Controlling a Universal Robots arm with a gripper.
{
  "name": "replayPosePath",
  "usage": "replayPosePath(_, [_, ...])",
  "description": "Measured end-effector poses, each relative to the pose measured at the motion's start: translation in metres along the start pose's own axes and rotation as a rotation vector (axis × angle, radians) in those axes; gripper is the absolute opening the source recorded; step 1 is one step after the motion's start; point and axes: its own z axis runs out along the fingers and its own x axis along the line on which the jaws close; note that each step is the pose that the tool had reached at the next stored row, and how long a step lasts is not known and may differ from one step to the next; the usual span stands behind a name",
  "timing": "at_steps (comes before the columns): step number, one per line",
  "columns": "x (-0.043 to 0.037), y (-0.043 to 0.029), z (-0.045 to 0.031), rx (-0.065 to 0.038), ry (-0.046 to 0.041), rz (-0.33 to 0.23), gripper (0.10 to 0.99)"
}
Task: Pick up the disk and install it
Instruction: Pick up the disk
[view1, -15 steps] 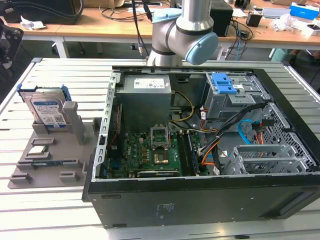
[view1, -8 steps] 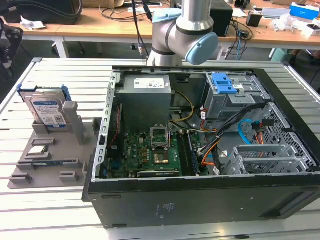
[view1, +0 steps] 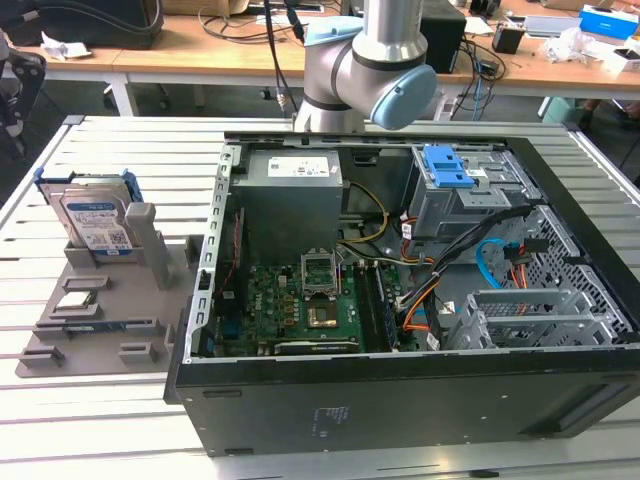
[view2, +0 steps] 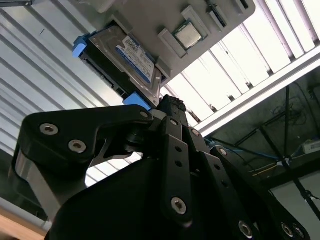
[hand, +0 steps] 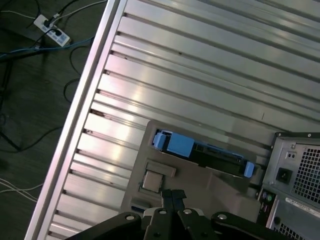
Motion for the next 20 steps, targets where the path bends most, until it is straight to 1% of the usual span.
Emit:
replayPosePath(3, [0.0, 0.0, 0.0, 0.0, 0.0011, -0.023, 0.102])
replayPosePath(8, [0.0, 0.0, 0.0, -0.002, 0.0035, -0.077, 0.102])
replayPosePath(20, [0.0, 0.0, 0.0, -0.004, 0.0074, -0.163, 0.102])
